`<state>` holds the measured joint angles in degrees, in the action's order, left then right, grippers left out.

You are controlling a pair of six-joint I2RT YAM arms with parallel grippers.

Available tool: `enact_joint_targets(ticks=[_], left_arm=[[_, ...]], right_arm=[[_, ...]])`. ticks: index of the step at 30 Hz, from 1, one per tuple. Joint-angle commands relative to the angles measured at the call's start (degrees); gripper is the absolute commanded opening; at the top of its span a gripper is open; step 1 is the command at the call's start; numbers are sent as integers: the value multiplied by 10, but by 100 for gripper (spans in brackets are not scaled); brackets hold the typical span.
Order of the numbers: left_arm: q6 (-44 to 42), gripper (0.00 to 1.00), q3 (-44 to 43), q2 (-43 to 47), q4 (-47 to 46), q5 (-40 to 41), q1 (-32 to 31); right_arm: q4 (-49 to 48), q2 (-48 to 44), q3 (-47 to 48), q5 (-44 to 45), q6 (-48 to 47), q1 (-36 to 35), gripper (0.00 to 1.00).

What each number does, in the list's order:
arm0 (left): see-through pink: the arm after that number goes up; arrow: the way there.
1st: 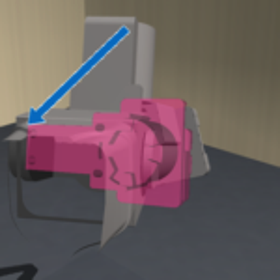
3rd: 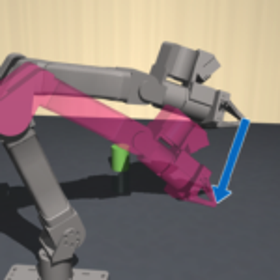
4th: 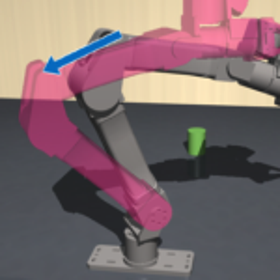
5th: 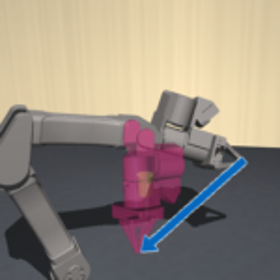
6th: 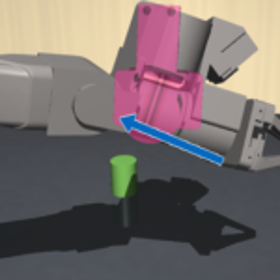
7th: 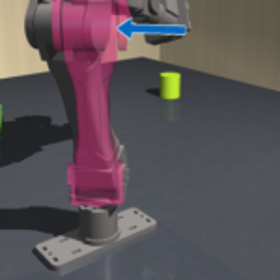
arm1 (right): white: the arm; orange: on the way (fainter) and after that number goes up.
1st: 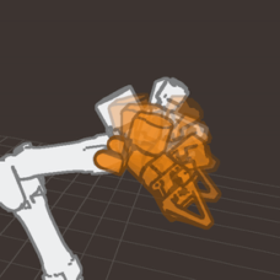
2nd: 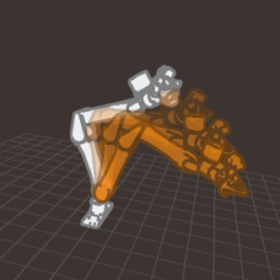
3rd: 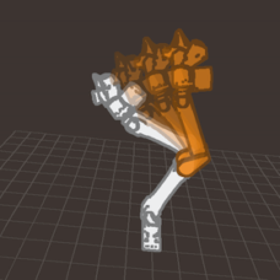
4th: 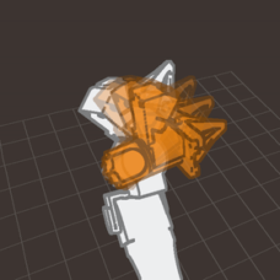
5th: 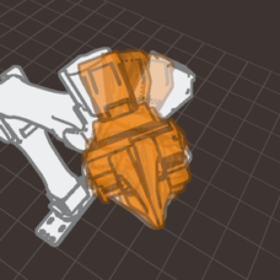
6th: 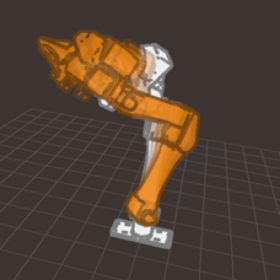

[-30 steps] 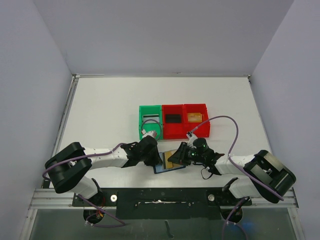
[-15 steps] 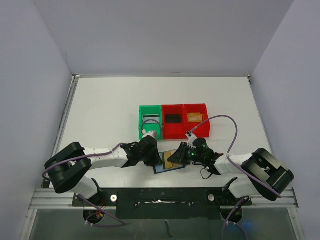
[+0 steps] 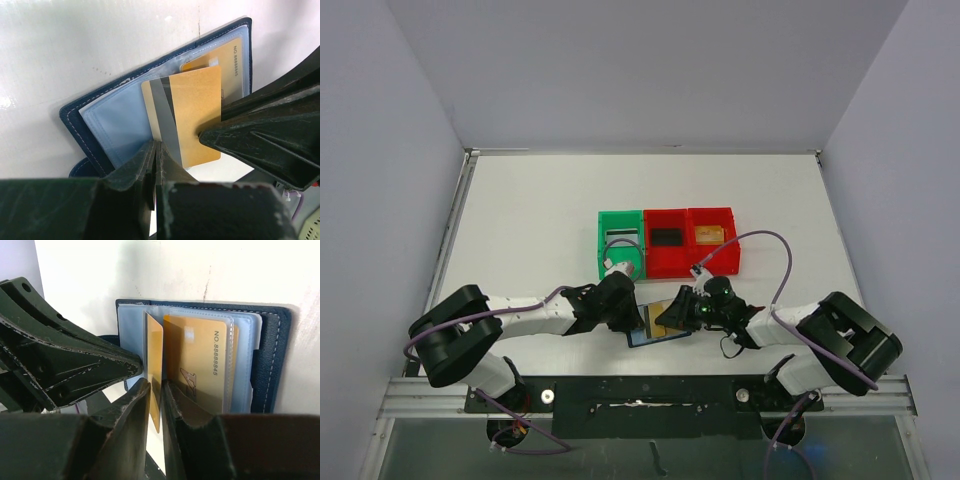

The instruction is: Take the credit cards out of the card holder

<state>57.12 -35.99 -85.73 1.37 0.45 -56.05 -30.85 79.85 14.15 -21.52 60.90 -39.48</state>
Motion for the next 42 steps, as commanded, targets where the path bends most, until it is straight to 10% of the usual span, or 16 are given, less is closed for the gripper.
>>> enact_joint_targets(ticks=[1, 6, 13, 27, 42], left_arm=[[-19, 0, 10, 5, 51, 13, -1], [-18, 0, 12, 7, 50, 15, -1], [-18, 0, 14, 10, 51, 16, -1], [-19, 0, 9, 30, 52, 23, 0], [-39, 30, -49, 72, -16, -34, -4]], right_arm=[[-36, 12, 24, -5, -13, -5, 19], [-39, 21, 25, -3, -13, -7, 22], [-17, 14, 29, 9, -17, -7, 1], [176, -188, 39, 104, -106, -1, 0], [323, -360, 57, 244, -206, -1, 0]])
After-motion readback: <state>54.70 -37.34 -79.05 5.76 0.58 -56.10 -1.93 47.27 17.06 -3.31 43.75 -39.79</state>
